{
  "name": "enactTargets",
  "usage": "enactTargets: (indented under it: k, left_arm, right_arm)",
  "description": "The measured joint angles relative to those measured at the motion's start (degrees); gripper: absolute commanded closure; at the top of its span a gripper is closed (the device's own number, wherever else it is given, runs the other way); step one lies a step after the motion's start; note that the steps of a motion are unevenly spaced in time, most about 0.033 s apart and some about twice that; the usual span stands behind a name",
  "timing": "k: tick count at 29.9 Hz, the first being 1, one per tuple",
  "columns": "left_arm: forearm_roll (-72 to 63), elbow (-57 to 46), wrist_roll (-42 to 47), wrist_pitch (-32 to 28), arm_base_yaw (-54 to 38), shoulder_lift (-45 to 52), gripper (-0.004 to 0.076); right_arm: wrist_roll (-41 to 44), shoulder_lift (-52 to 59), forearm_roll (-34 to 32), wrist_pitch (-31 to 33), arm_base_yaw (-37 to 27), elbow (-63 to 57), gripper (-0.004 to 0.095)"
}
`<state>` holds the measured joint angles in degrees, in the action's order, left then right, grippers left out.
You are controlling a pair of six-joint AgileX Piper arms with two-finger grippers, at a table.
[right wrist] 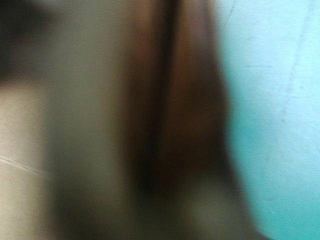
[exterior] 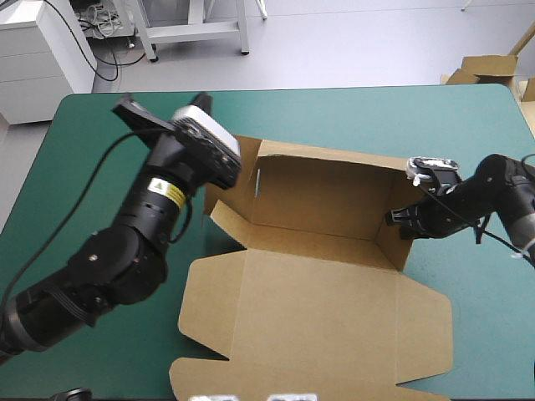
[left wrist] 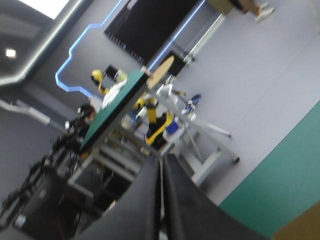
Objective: Fold the box
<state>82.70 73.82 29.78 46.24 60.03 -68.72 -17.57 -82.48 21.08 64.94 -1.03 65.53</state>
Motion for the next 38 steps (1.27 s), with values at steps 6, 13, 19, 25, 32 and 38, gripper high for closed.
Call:
enactTargets:
  k: [6, 13, 19, 25, 32, 38]
  left_arm:
    - [-14.0, 0.0, -0.8, 0.5, -18.6, 3.2, 0.0724]
    - [-40.6, 0.0, -13.7, -1.6, -41.0, 4.0, 0.0724]
    - [-60.8, 0.0, -26.8, -1.8, -55.2, 4.0, 0.0724]
    - [-75.1, 0.0, -35.6, 0.3, -63.6, 2.5, 0.0724]
    - [-88.0, 0.0, -41.9, 4.6, -69.1, -2.9, 0.0724]
    - [-100.9, 0.0, -44.8, 6.6, -75.2, -7.3, 0.0724]
  right_arm:
    - [3.8, -5.9, -2.9, 3.1, 3.9, 6.0, 0.0922]
    - [4.7, -14.4, -3.2, 5.4, 3.9, 16.1, 0.0921]
    - [3.3, -22.1, -1.8, -0.1, 4.4, 22.7, 0.0818]
    - [3.6, -24.3, -2.8, 2.3, 4.8, 26.6, 0.0484]
    - [5.1, -22.7, -3.9, 2.6, 4.9, 34.4, 0.0455]
    - [6.2, -16.0, -5.8, 3.2, 4.9, 37.8, 0.0455]
